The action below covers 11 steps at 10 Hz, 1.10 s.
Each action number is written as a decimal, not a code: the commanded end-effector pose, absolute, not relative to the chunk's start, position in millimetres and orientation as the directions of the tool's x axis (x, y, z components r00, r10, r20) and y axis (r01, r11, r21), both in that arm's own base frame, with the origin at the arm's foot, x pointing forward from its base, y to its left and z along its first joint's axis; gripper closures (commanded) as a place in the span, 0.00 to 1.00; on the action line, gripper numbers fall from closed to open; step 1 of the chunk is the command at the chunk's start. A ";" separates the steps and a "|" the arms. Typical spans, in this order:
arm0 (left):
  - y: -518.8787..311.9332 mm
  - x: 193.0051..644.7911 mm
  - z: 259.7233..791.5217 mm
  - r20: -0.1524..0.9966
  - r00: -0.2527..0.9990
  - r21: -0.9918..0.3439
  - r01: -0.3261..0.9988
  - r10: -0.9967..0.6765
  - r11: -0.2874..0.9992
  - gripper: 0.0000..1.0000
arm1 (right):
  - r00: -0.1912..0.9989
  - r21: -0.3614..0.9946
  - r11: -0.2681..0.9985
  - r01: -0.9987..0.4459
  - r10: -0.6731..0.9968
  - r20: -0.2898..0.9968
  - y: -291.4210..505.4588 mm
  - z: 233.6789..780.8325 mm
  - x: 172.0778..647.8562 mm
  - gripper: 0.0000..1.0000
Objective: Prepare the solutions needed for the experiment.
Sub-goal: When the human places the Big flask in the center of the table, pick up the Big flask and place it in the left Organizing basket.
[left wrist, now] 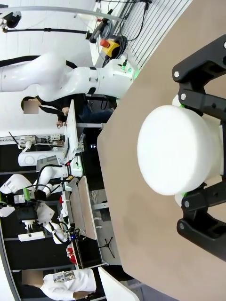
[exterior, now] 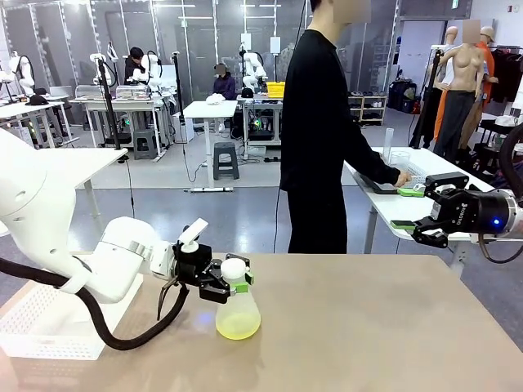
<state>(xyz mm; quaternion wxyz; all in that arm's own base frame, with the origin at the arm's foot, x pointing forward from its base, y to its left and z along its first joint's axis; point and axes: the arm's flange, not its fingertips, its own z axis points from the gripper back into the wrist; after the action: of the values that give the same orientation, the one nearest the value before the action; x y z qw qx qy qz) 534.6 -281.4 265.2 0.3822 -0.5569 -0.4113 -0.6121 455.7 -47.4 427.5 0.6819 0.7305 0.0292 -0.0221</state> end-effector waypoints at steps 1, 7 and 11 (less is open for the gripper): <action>-276.0 530.1 264.5 0.995 -0.097 0.085 0.930 -0.017 -0.358 1.00 | 0.998 0.994 -0.089 0.060 0.012 -0.059 -47.1 428.4 456.0 0.37; -270.8 526.7 278.5 0.988 -0.137 0.098 0.915 -0.074 -0.392 1.00 | 0.998 0.994 -0.089 0.060 0.012 -0.059 -47.1 428.4 456.0 0.37; -230.8 523.1 366.7 0.968 -0.222 0.161 0.907 -0.117 -0.390 1.00 | 0.998 0.994 -0.089 0.060 0.012 -0.059 -47.1 428.4 456.0 0.37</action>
<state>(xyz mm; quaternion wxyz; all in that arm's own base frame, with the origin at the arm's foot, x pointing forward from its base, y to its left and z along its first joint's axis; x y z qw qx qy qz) 532.3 -243.9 345.1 0.3706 -0.5014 -0.4042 -0.6693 455.7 -47.4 427.4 0.6819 0.7306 0.0293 -0.0222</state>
